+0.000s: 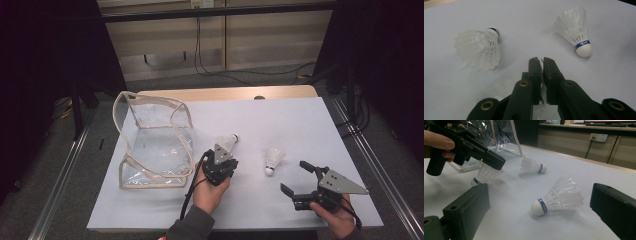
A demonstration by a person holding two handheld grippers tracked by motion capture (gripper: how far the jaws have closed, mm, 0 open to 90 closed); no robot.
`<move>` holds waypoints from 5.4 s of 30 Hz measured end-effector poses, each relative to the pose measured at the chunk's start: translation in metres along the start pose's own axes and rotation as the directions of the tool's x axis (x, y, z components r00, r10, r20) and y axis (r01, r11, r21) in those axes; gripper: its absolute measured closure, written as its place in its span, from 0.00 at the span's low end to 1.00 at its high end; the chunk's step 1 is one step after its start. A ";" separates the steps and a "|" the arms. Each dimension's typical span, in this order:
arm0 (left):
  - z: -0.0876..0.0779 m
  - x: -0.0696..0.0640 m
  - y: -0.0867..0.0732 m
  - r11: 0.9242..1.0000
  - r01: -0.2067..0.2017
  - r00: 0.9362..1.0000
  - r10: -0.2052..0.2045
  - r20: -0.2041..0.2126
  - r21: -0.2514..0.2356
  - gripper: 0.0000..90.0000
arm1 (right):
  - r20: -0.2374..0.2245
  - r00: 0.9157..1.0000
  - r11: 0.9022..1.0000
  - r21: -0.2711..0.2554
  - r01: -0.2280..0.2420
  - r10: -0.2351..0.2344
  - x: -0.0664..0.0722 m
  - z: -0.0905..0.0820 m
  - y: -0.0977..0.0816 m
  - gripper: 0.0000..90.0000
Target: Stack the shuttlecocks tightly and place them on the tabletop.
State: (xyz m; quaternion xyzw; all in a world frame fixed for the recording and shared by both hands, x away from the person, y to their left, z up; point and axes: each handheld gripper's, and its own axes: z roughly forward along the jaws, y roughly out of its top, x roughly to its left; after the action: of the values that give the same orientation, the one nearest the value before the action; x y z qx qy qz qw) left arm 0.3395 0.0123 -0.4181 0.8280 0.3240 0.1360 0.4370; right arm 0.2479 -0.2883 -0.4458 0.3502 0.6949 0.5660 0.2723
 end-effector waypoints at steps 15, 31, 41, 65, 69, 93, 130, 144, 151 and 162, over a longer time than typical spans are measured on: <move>0.007 0.005 0.015 0.998 0.016 1.000 -0.016 0.007 -0.054 0.95 | -0.001 1.000 1.000 -0.001 0.002 -0.002 0.000 0.000 0.000 0.02; 0.018 -0.001 0.015 0.998 -0.015 1.000 0.016 0.021 -0.053 0.92 | -0.001 1.000 1.000 0.001 0.001 -0.001 0.000 0.000 0.000 0.02; 0.017 -0.015 0.011 0.998 -0.043 0.995 0.046 0.085 -0.038 0.90 | -0.002 1.000 1.000 0.004 0.004 -0.004 0.000 0.000 0.000 0.02; 0.019 -0.042 0.014 1.000 -0.027 0.969 0.024 0.246 0.007 0.71 | -0.005 1.000 1.000 0.008 0.002 -0.002 0.000 0.001 0.000 0.02; 0.016 -0.041 0.018 1.000 0.001 0.963 0.000 0.271 -0.002 0.71 | -0.005 1.000 1.000 0.010 0.003 -0.003 0.000 0.001 0.000 0.02; 0.027 -0.030 0.026 0.999 0.031 0.984 -0.038 0.171 0.042 0.59 | -0.005 1.000 1.000 0.008 0.005 -0.005 0.000 0.000 0.000 0.02; 0.012 0.003 0.032 0.998 0.041 0.999 -0.041 0.009 0.055 0.93 | 0.001 1.000 1.000 0.007 0.009 -0.009 0.000 0.001 0.000 0.02; -0.001 0.012 0.046 0.996 0.083 0.996 -0.083 0.011 0.021 0.94 | -0.004 1.000 1.000 0.006 0.008 -0.008 -0.002 0.003 0.000 0.02; -0.004 0.014 0.059 0.995 0.099 0.995 -0.099 0.018 0.013 0.95 | 0.006 1.000 1.000 0.006 0.008 -0.008 -0.005 0.002 -0.001 0.02; -0.009 0.020 0.076 0.993 0.113 0.993 -0.114 0.025 0.016 0.97 | 0.007 1.000 1.000 0.008 0.009 -0.009 -0.006 0.002 -0.002 0.02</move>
State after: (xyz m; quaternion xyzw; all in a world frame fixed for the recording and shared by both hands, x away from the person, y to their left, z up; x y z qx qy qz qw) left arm 0.3817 -0.0002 -0.3523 0.8130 0.3659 0.0979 0.4422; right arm 0.2528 -0.2914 -0.4480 0.3500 0.6978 0.5607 0.2760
